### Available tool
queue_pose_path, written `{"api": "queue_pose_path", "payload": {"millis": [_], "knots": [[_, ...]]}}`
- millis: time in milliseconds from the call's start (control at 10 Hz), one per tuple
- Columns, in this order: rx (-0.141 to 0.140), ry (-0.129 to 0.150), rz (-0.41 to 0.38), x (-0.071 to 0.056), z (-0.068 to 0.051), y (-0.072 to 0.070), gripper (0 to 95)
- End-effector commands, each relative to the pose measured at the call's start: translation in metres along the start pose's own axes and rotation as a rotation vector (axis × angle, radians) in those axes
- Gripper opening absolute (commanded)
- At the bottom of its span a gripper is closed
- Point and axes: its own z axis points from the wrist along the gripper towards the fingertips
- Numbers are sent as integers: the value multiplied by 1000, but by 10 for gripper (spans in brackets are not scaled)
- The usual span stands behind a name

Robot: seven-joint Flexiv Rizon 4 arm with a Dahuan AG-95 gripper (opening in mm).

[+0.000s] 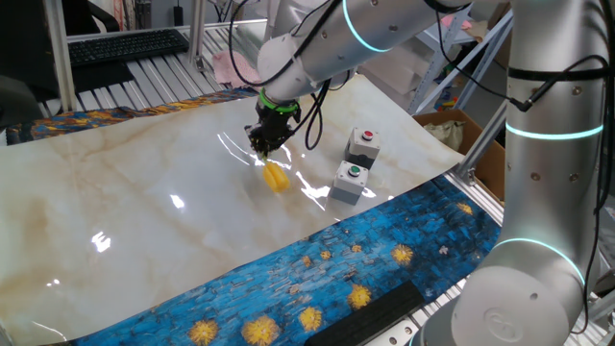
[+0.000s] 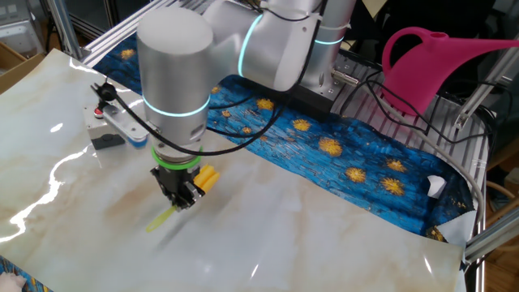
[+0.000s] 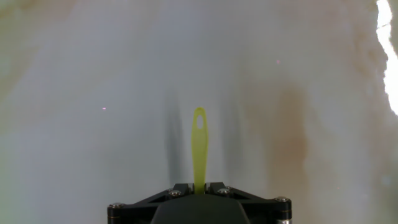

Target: Scrub the table with a brush

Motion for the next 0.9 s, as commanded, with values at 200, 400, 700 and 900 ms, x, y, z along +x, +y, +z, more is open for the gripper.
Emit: {"api": "queue_pose_path", "payload": {"millis": [200, 400, 700, 900], "knots": [[3, 68, -10, -4, -2, 2, 0], [8, 76, -47, -4, -2, 2, 0], [28, 64, -154, -4, -2, 2, 0], [33, 65, -214, -4, -2, 2, 0]]}}
